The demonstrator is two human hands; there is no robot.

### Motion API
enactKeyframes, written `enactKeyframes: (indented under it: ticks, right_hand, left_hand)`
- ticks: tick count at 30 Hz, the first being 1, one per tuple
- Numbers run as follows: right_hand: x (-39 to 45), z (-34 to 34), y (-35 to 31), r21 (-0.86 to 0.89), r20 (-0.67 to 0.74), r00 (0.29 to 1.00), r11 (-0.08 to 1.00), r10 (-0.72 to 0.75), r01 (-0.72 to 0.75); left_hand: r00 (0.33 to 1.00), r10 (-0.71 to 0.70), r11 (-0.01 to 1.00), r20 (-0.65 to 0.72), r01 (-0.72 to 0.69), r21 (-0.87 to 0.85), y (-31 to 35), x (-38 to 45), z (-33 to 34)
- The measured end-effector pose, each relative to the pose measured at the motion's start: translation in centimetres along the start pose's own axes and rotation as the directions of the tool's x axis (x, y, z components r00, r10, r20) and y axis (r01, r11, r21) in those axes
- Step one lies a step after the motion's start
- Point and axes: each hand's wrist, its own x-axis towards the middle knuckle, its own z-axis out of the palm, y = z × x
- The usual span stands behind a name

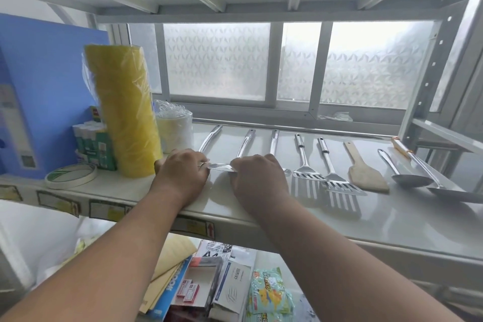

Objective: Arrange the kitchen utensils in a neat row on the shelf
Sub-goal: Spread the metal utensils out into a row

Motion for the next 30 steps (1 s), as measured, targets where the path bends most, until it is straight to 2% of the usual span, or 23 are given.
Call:
enactKeyframes:
  ticks: [3, 7, 16, 21, 24, 30]
  right_hand:
    - [-0.2, -0.2, 0.0, 0.048, 0.036, 0.999, 0.998, 0.039, -0.041]
    - [-0.7, -0.8, -0.1, 0.001, -0.008, 1.0, 1.0, 0.006, -0.006]
    - [-0.7, -0.8, 0.0, 0.032, -0.03, 0.999, 0.999, 0.017, -0.016]
    - [-0.7, -0.5, 0.1, 0.037, -0.02, 0.999, 0.999, 0.03, -0.03]
    - [-0.6, -0.2, 0.2, 0.051, -0.019, 0.999, 0.998, 0.036, -0.035]
    - [-0.7, -0.2, 0.4, 0.075, -0.01, 0.999, 0.996, 0.048, -0.047]
  left_hand:
    - [1.0, -0.017, 1.0, -0.01, 0.017, -0.011, -0.3, 0.1, 0.1]
    - [1.0, -0.012, 1.0, 0.006, 0.012, -0.013, -0.6, 0.2, 0.3]
    - [0.999, 0.027, 0.975, 0.039, -0.017, -0.22, -0.8, -0.1, -0.1]
    - [0.995, 0.004, 0.979, 0.103, 0.017, -0.202, 0.1, -0.6, -0.7]
    - [0.996, 0.006, 0.985, 0.086, 0.009, -0.173, 0.4, -0.7, -0.8]
    - [0.99, 0.08, 0.976, 0.114, -0.055, -0.211, 0.0, -0.9, -0.9]
